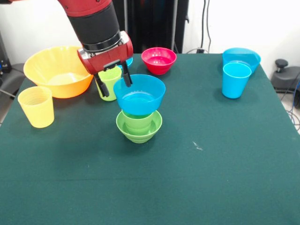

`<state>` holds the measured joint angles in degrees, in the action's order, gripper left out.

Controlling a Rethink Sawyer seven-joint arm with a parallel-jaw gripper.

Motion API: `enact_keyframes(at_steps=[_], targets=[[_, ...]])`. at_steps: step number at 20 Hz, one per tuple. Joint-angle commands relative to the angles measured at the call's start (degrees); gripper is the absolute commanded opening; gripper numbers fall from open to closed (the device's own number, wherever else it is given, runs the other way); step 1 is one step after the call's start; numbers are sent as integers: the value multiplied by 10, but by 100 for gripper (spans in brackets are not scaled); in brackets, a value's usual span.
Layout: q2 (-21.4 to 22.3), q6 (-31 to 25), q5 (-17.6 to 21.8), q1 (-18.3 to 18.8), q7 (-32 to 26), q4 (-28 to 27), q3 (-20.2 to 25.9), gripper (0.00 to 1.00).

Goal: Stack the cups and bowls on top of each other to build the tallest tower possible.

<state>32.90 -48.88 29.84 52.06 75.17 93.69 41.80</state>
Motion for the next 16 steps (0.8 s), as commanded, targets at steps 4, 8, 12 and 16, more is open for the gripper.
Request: enact_keyframes(at_steps=[4, 8, 12, 16], targets=[[-12, -29, 14, -26, -47, -16, -7, 100], [-24, -11, 25, -24, -48, -15, -11, 100], [-32, -4, 34, -27, -50, -20, -13, 100], [-40, 4, 39, -30, -48, -23, -14, 100]])
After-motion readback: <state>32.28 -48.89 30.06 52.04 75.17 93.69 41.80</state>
